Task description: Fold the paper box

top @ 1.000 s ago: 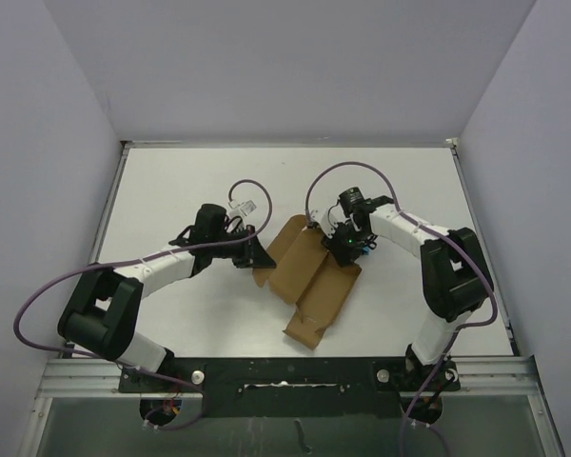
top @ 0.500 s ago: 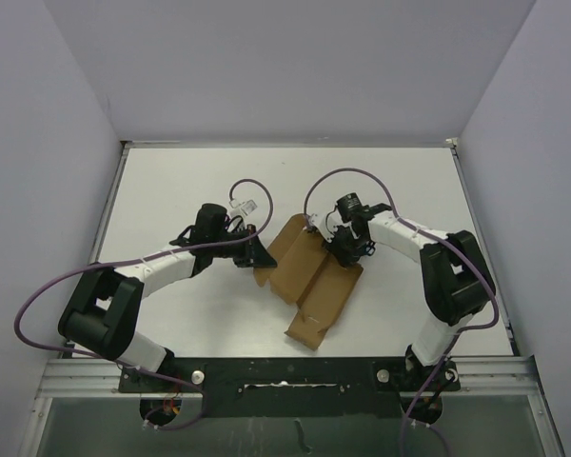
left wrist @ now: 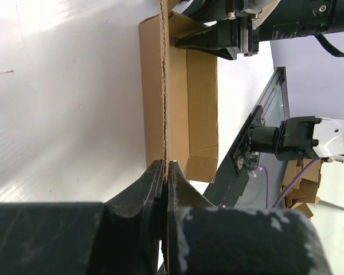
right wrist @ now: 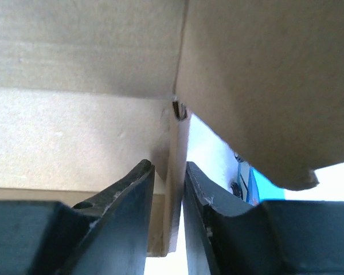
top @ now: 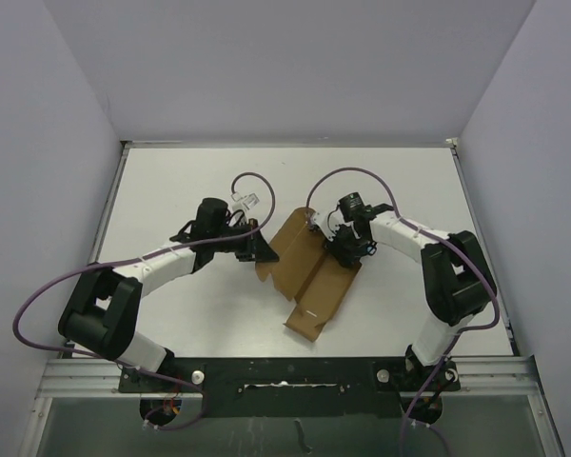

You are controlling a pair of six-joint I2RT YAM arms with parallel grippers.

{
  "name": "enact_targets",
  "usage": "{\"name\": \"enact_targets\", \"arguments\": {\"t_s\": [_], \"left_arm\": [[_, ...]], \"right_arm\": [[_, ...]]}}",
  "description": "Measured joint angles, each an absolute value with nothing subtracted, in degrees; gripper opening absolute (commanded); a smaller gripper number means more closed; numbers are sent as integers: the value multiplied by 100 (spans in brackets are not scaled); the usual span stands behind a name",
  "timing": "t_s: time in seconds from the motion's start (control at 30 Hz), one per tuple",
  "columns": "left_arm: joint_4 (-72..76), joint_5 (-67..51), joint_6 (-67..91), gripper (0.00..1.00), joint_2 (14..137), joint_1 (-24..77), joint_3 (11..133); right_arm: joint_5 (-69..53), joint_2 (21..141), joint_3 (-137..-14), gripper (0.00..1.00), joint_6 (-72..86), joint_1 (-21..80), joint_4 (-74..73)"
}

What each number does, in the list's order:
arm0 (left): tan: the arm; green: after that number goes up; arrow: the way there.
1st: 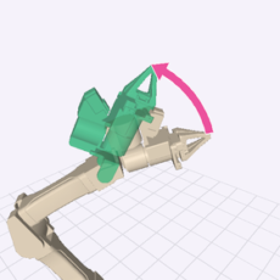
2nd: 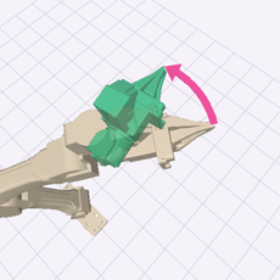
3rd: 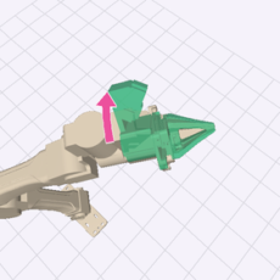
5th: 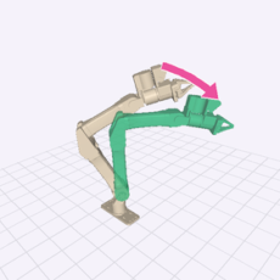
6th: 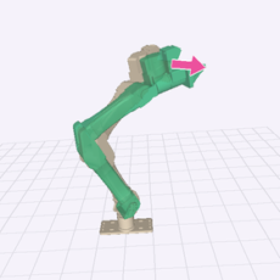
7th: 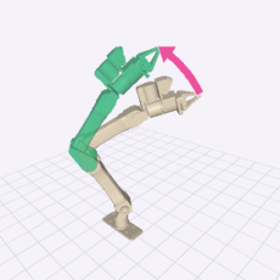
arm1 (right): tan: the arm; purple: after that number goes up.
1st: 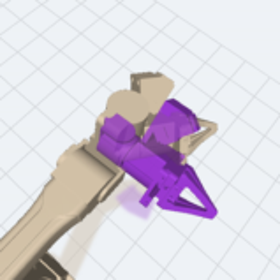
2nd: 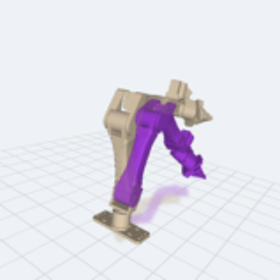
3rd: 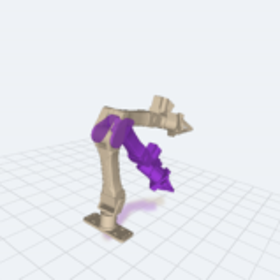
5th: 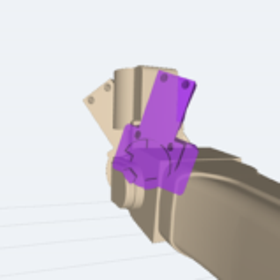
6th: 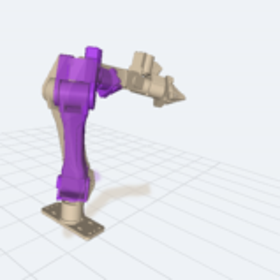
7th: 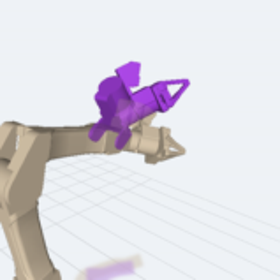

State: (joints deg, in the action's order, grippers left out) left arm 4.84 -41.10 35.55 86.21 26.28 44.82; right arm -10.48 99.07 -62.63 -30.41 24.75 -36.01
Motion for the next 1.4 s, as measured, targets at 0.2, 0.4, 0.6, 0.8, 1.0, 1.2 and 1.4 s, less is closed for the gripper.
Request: {"name": "enact_targets", "arguments": {"t_s": [0.2, 0.4, 0.6, 0.8, 1.0, 1.2, 1.4], "left_arm": [[331, -4121, 3400, 0, 8687, 2628, 4703], [-102, -4163, 3020, 0, 8855, 2628, 5065], [-1072, -4294, 2174, 0, 9089, 2628, 5881], [-2250, -4418, 1004, 0, 9362, 2628, 6770], [-3409, -4431, -97, 0, 9673, 2698, 7649], [-4134, -4372, -965, 0, 9810, 2932, 8095], [-4407, -4316, -1594, 0, 9839, 3155, 8243]], "right_arm": [[-1479, 9767, -6243, 45, -3039, 2252, -3695], [-2095, 9155, -6176, 56, -3052, 1855, -3734], [-3044, 8606, -6051, 59, -3124, 1282, -3736], [-4414, 7909, -5824, 75, -3131, 532, -3651], [-5319, 7081, -5446, 98, -3190, 320, -3105], [-5933, 7848, -6355, 97, -3575, 327, -3590], [-6335, 8110, -6158, 97, -3398, 200, -3522]]}}
